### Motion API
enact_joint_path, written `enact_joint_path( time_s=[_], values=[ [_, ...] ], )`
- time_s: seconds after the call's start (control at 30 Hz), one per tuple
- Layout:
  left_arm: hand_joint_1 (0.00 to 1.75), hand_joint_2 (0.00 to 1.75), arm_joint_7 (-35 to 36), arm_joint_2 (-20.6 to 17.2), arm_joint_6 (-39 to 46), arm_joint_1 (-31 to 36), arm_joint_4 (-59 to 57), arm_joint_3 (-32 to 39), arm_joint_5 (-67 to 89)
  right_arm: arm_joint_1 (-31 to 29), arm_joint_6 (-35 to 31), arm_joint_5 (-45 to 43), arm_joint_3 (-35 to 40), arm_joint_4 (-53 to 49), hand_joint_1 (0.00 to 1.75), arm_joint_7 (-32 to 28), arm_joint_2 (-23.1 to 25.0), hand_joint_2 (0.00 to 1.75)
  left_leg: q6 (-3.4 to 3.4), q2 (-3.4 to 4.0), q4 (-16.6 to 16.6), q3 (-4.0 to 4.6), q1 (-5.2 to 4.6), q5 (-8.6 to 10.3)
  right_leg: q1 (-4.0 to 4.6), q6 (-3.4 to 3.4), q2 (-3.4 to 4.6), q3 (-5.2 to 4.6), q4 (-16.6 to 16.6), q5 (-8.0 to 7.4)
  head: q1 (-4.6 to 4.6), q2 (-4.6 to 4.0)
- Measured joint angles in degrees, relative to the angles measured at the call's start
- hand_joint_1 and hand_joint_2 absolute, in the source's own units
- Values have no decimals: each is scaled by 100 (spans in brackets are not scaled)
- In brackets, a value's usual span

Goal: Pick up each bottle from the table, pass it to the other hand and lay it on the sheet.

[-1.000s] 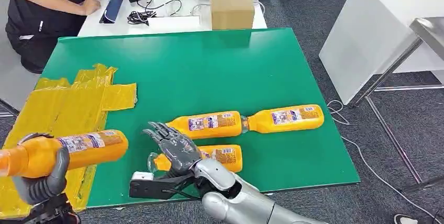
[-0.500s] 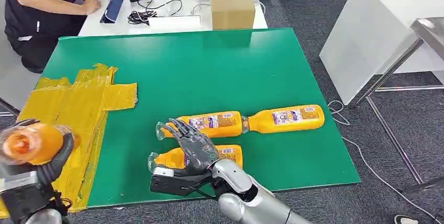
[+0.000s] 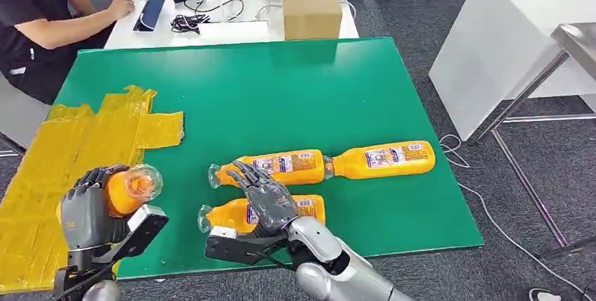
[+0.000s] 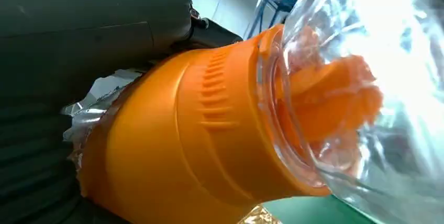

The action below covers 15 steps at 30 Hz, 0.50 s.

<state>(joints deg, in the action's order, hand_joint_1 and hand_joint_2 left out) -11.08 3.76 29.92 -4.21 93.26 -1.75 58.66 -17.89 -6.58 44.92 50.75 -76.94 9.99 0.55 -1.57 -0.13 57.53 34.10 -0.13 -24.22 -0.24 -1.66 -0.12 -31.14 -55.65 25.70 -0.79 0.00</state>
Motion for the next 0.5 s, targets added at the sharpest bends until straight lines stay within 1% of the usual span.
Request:
enact_joint_path(
  time_s=[0.03,0.13,0.23,0.5],
  values=[
    [175,175,51,-15,-11,1,-20,-20,66,2,7,0,-2,0,0,0,0,175,0,0,0,0,0,0,0,0,0,0,0,0,0,0],
    [175,175,665,-138,-238,10,-155,-175,985,6,103,22,-9,-24,0,39,4,175,0,-1,0,0,-1,0,0,0,-1,1,0,0,0,0],
    [175,175,1030,-269,-267,11,-406,-382,1634,11,175,37,-11,-44,0,98,22,175,0,0,0,-1,-1,1,0,0,0,1,0,0,0,0],
    [175,175,1196,-501,-415,27,-787,-710,1869,3,315,55,-7,-46,0,164,112,175,0,-1,0,1,0,1,0,0,-1,1,0,0,0,0]
  ],
)
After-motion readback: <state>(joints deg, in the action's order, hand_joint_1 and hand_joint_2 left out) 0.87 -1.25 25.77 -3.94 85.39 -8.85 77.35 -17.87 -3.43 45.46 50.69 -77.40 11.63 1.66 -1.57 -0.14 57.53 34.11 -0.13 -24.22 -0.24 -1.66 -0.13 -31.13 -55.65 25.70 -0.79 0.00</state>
